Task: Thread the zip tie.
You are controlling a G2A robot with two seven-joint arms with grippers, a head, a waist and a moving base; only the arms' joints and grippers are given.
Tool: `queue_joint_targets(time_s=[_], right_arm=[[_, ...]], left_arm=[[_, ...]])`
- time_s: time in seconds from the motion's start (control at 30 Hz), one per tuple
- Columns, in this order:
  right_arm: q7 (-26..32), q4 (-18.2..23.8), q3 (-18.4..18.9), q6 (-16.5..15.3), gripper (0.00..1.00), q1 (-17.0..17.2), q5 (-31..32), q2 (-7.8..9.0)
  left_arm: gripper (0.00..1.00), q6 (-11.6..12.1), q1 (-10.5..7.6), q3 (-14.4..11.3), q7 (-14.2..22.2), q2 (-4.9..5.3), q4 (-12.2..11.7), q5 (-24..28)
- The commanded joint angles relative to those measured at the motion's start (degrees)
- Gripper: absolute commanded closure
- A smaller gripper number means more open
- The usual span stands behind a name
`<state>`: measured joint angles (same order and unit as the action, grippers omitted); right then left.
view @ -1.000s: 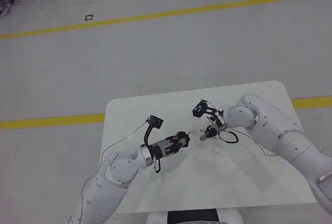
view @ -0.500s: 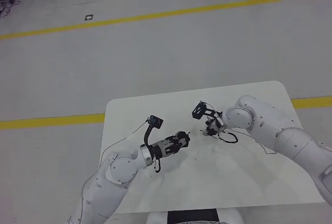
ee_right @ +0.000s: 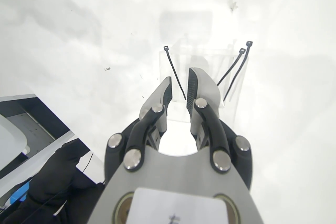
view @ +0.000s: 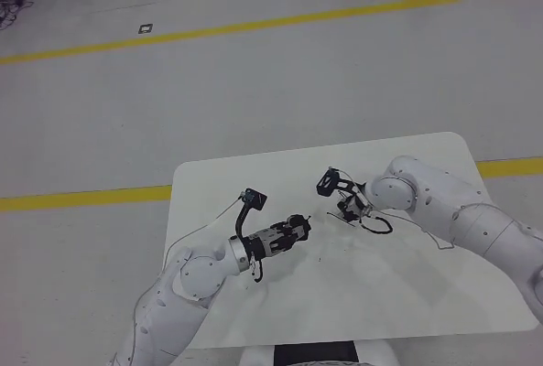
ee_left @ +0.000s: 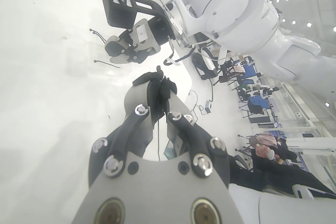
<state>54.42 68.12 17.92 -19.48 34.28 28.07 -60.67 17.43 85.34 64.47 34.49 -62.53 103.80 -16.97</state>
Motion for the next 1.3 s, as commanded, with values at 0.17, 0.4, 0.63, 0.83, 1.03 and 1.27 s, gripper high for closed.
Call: queue_joint_targets(time_s=[0.17,0.4,0.63,0.83,1.03,1.27], right_arm=[[-1.02,-1.02,-3.15,0.0,0.83,-1.57,-1.5,-0.43],[-2.0,-2.34,-5.76,0.0,0.84,-2.87,-3.06,-0.85],[-2.82,-3.47,-8.02,0.0,0.84,-4.04,-4.53,-1.32],[-2.65,-4.36,-8.18,0.0,0.87,-4.08,-4.81,-1.81],[-2.56,-5.4,-8.18,0.0,0.91,-3.99,-4.98,-2.4],[-2.48,-6.39,-8.18,0.0,0.89,-3.92,-5.08,-3.03]], left_arm=[[1.0,0.0,0.0,0.0,0.0,0.0,0.0,0.0],[1.0,0.0,0.0,0.0,0.0,0.0,0.0,0.0],[1.0,0.0,0.0,0.0,0.0,0.0,0.0,0.0],[1.0,0.0,0.0,0.0,0.0,0.0,0.0,0.0],[1.0,0.0,0.0,0.0,0.0,0.0,0.0,0.0],[1.0,0.0,0.0,0.0,0.0,0.0,0.0,0.0]])
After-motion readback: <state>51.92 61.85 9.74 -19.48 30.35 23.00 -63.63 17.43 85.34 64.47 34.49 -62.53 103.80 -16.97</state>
